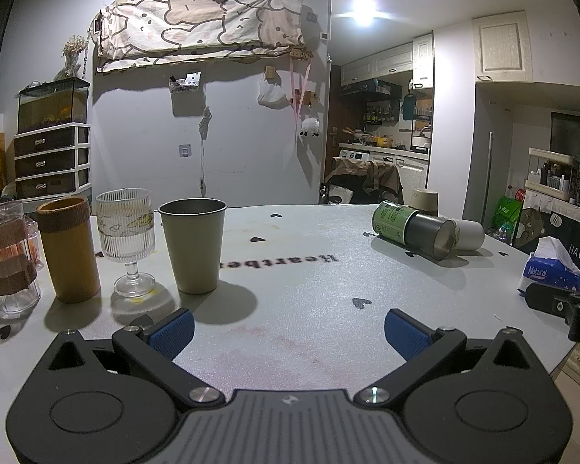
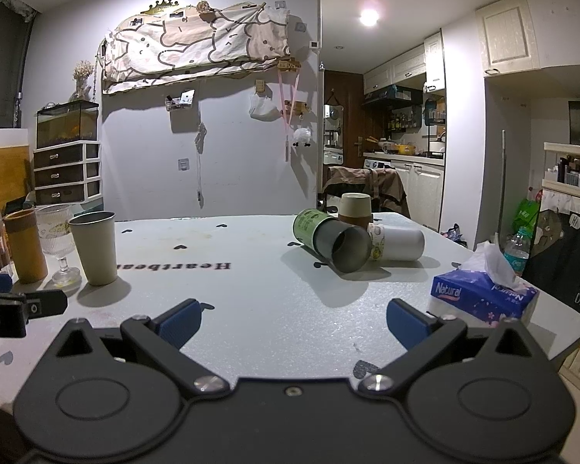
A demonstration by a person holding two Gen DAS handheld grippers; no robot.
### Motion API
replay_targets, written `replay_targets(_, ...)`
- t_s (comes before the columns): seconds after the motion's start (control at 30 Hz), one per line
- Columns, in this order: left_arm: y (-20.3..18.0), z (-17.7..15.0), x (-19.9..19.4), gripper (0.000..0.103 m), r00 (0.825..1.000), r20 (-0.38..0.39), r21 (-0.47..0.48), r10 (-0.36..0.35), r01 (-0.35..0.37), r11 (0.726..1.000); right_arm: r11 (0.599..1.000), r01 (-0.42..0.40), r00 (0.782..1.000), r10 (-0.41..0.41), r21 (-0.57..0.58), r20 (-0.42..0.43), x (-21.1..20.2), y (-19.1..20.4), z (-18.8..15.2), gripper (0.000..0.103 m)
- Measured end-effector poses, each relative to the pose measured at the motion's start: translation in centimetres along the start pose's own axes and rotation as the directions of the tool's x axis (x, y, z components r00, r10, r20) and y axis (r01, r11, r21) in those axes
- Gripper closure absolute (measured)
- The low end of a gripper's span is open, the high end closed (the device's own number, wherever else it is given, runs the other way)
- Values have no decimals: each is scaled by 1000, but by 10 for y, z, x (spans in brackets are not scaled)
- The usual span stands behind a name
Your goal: Flip cup upright
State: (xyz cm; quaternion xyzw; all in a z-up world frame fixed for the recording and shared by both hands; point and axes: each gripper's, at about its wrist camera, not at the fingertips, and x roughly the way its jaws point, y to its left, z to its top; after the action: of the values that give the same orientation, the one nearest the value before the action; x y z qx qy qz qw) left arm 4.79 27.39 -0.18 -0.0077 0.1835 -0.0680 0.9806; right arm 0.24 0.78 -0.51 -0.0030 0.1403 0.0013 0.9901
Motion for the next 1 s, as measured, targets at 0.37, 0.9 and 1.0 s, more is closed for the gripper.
replay_targets(0.37,0,0,0,0,1000,0,0,0,0,1000,1000,0,1000,0,1,-1,0,-2,1,0)
replay_targets(0.9,0,0,0,0,1000,1,1,0,0,1000,1000,-1,1000,1,3,-2,0,-2,1,0)
replay_targets(1.0,0,0,0,0,1000,1,1,1,-1,1000,1000,-1,1000,1,2,-2,0,-2,1,0)
